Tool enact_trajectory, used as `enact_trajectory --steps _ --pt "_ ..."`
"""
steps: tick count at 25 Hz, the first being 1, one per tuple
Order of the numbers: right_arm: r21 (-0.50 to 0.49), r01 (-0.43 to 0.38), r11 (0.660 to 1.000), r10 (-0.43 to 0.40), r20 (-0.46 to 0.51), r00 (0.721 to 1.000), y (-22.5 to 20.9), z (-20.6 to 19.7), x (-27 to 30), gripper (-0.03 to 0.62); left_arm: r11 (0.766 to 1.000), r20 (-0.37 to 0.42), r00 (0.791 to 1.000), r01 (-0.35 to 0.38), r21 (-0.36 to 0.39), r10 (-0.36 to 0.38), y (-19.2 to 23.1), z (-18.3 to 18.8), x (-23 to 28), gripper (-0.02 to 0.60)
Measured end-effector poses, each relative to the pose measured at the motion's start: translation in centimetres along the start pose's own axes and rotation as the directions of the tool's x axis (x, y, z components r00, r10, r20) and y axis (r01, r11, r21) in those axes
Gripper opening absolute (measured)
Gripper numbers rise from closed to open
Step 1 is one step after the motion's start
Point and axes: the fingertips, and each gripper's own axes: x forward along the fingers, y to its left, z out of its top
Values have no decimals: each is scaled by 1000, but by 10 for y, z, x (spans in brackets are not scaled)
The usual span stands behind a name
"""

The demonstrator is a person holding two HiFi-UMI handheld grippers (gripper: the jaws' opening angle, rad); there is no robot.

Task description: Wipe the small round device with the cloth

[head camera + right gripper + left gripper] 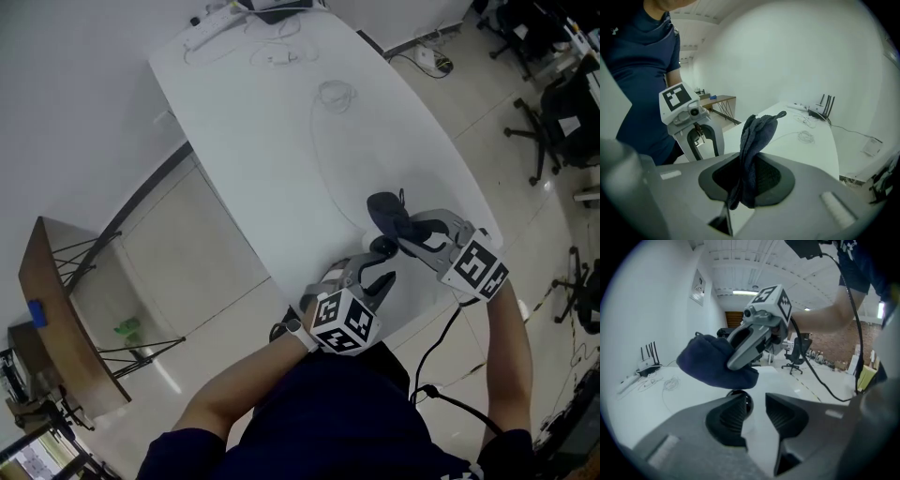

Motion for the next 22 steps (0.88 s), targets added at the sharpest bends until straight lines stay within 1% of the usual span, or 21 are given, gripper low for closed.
enact_trajectory --steps 3,8,12,14,17,22 --pt "-30 -54 998 54 -13 998 6 6 5 80 1000 -6 1000 1 -2 -1 1 1 2 126" --pt "-74 -124 989 116 -106 988 1 -13 25 78 1000 -21 1000 -11 -26 11 -1 -1 6 126" --pt "-47 -196 979 190 -114 975 -13 -17 39 78 998 -18 1000 -18 -58 17 2 -1 10 126" --pt "-38 -236 971 229 -127 965 -21 -19 46 80 997 -12 1000 -18 -69 17 3 0 10 124" --pt "-51 -295 954 282 -175 943 -25 -26 60 79 996 -3 1000 -23 -83 22 3 -1 8 124" --pt "-121 -378 918 333 -280 900 -28 -48 85 78 993 4 999 -43 -111 43 7 -2 11 115"
